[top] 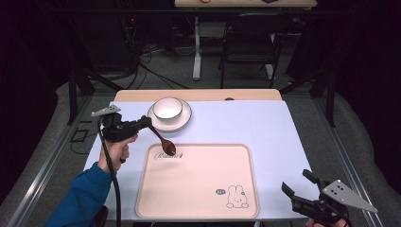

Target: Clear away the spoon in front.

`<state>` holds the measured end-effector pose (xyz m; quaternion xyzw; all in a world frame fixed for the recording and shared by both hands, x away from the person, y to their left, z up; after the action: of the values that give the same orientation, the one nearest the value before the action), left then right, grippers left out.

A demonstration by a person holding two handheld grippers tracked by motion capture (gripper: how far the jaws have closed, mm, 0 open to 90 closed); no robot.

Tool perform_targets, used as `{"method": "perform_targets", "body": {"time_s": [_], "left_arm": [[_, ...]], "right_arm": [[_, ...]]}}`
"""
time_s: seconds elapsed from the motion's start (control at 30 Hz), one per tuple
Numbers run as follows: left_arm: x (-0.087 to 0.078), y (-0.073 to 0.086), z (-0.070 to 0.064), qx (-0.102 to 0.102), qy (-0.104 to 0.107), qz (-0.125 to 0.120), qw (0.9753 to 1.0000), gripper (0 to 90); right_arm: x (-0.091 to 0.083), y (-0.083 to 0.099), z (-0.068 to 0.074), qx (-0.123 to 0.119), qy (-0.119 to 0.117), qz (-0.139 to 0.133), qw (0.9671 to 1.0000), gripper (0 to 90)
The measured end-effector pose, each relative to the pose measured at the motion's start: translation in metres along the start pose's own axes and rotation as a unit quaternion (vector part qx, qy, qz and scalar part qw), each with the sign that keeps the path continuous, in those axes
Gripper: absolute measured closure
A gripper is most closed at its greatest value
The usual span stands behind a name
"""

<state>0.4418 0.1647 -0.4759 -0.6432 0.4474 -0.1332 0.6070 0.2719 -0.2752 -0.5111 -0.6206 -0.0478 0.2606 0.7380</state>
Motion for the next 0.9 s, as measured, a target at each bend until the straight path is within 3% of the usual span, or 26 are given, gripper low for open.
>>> {"method": "perform_targets", "body": {"time_s": [0.3,0.37,0.63,0.9], "left_arm": [[0.004,0.018,-0.005,0.001,0.015,0.038,0.9992,84.5],[0.006,0.022,-0.008,-0.002,0.026,0.045,0.9986,84.5],[0.014,0.038,-0.015,0.008,0.038,0.090,0.9952,84.4],[0.017,0.041,-0.013,0.000,0.045,0.094,0.9946,84.3]], "right_arm": [[0.000,0.000,0.000,0.000,0.001,0.000,1.0000,14.0],[0.000,0.000,0.000,0.000,0.000,0.000,1.0000,14.0],[0.000,0.000,0.000,0.000,0.001,0.001,1.0000,14.0],[0.000,0.000,0.000,0.000,0.001,0.001,1.0000,14.0]]}}
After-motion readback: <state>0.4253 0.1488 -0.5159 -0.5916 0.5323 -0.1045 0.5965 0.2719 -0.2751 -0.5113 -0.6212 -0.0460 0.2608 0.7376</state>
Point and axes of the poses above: each handheld gripper's, and its own axes: x roughly forward along the jaws, y roughly out of its underside, z roughly to its left, the point moved 10 cm from there along x, roughly forward along the jaws, and after that the axes turned 10 degrees about x, right-handed, at the moved point
